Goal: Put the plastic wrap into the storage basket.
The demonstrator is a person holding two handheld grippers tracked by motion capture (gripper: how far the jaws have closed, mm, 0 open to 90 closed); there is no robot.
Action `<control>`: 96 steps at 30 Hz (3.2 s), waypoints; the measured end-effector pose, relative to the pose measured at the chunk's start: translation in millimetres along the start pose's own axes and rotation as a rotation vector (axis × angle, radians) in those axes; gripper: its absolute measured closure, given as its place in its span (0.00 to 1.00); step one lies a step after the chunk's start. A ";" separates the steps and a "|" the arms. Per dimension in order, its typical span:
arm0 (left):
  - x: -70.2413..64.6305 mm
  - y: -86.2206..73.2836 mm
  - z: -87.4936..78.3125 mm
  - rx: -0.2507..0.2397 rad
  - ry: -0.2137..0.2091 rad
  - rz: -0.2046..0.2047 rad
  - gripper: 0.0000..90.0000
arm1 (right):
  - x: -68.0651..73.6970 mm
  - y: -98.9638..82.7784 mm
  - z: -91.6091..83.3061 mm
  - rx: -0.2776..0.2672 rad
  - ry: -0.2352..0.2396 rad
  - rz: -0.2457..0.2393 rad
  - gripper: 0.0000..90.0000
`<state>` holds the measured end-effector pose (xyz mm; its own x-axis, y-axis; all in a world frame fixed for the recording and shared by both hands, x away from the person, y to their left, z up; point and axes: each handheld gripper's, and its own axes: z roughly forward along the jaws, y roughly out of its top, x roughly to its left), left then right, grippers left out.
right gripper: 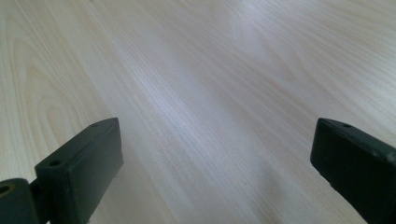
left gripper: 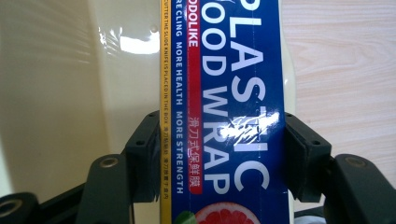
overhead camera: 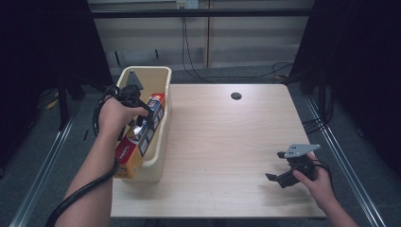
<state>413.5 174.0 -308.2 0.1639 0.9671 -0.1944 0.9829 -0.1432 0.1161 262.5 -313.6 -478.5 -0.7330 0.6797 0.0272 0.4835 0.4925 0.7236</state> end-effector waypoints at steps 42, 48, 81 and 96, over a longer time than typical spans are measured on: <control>4.8 -0.4 21.2 0.014 0.014 -0.037 0.44 | 3.5 2.4 0.3 -0.002 -0.004 -0.008 0.02; 6.8 -0.4 22.6 0.016 0.009 -0.041 0.44 | 3.6 2.5 0.4 0.000 -0.006 -0.011 0.02; -10.5 2.6 -22.9 -0.120 -0.074 -0.003 0.31 | 6.2 4.6 1.5 -0.003 0.002 -0.026 0.02; -44.2 5.9 -26.9 -0.170 -0.155 0.080 0.20 | 6.0 5.2 0.0 -0.007 -0.004 -0.026 0.02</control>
<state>409.8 136.1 -272.7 0.2642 0.9084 -0.3239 0.9402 -0.1678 0.2963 260.7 -307.0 -474.5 -0.7431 0.6692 0.0054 0.4609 0.5058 0.7292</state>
